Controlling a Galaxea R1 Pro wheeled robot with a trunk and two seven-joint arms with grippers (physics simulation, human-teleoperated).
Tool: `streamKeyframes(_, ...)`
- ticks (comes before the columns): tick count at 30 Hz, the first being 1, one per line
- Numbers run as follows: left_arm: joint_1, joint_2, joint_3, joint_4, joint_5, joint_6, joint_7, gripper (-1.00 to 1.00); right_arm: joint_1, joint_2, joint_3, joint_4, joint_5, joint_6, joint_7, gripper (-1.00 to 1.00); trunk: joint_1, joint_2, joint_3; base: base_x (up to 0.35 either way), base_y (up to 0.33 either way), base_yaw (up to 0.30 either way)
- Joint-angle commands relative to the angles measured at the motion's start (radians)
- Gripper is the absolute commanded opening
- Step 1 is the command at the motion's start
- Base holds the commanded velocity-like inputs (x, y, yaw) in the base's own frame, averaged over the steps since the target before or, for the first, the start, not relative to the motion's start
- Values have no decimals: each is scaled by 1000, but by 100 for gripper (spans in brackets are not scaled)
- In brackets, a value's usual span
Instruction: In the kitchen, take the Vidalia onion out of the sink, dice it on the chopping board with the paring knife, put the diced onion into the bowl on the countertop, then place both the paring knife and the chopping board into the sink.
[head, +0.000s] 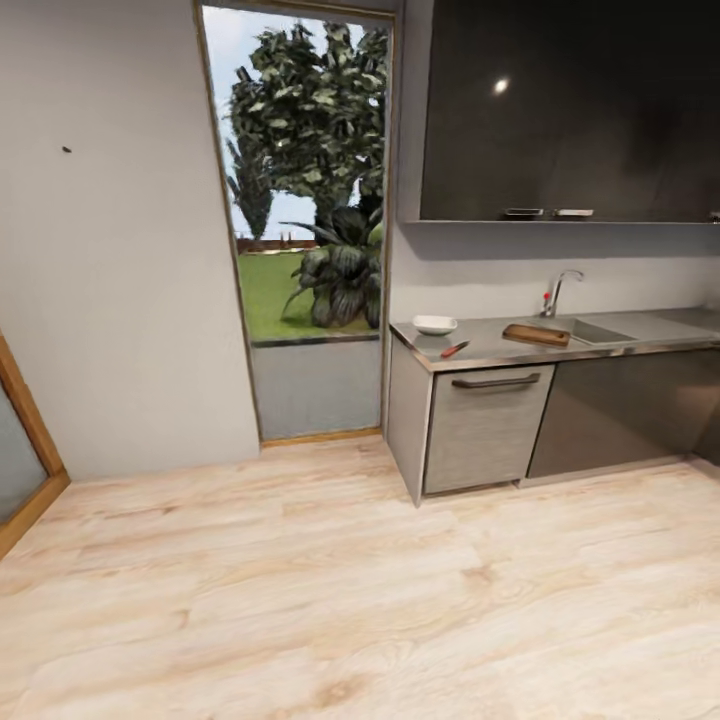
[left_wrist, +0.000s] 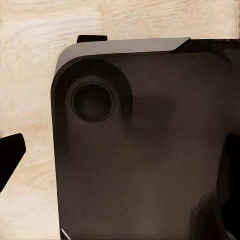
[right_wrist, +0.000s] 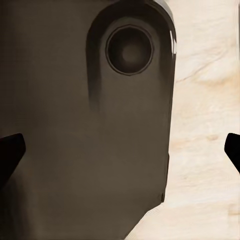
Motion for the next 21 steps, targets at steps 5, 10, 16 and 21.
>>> streamKeyframes(5,0,0,-1,0,2,-1,0,100,0,0,0,0,-1,-2,3,100,1,0,-1,342,0,-199)
streamKeyframes(10,0,0,0,0,2,-1,0,100,0,0,0,0,-1,-2,3,100,1,0,-1,343,0,-42)
streamKeyframes(16,0,0,0,0,2,-1,0,100,0,0,-1,0,-1,-2,3,100,1,0,-1,343,0,-4)
streamKeyframes(21,0,0,0,-1,2,-1,0,100,0,1,-1,0,-1,-2,3,100,1,0,-1,343,0,-65)
